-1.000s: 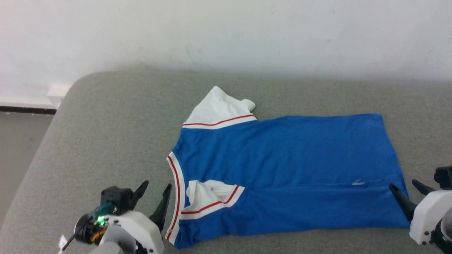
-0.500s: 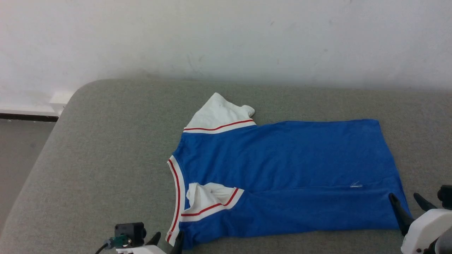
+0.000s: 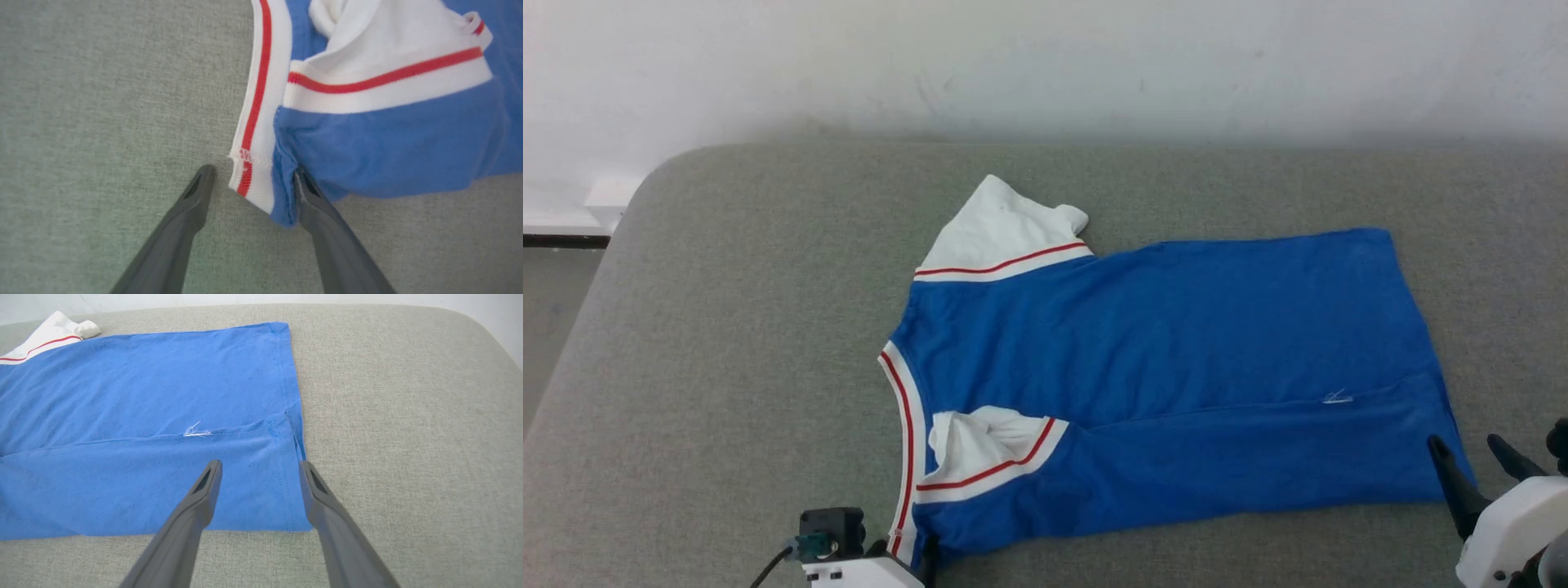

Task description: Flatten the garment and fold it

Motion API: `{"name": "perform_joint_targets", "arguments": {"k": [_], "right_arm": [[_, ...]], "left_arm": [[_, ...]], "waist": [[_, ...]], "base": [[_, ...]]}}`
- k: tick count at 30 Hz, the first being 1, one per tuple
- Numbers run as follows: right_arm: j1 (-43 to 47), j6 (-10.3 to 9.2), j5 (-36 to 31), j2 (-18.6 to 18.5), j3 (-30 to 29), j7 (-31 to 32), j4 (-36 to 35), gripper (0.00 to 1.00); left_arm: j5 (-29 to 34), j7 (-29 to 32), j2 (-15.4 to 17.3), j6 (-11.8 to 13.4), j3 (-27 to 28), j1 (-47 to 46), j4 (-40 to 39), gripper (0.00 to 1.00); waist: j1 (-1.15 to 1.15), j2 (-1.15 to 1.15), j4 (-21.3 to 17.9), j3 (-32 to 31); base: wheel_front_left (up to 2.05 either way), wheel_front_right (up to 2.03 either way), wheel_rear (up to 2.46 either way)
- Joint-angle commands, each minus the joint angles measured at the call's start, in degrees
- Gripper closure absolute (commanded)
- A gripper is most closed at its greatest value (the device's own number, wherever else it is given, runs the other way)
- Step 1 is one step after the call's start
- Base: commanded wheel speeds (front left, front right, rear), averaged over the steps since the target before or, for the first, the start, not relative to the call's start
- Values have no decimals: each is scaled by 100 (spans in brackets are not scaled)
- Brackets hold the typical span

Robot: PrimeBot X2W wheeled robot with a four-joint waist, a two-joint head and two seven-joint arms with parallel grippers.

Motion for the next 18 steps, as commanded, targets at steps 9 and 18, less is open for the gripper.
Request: {"name": "perform_joint_targets", "arguments": {"k": [9,18], "right_arm": [[17,-11,-248,-172,-137,252,155,0],[-421,-11,-763,-16,-453,804,1009,0]], "left_arm": [[-173,28,-249,-546,-179,-84,455,100],[129,-580,-108,-455,10,-267,23,100]], "waist": [[0,0,72,-83],[0,0,338,-100]], "base": [[0,0,0],[0,0,0]]}}
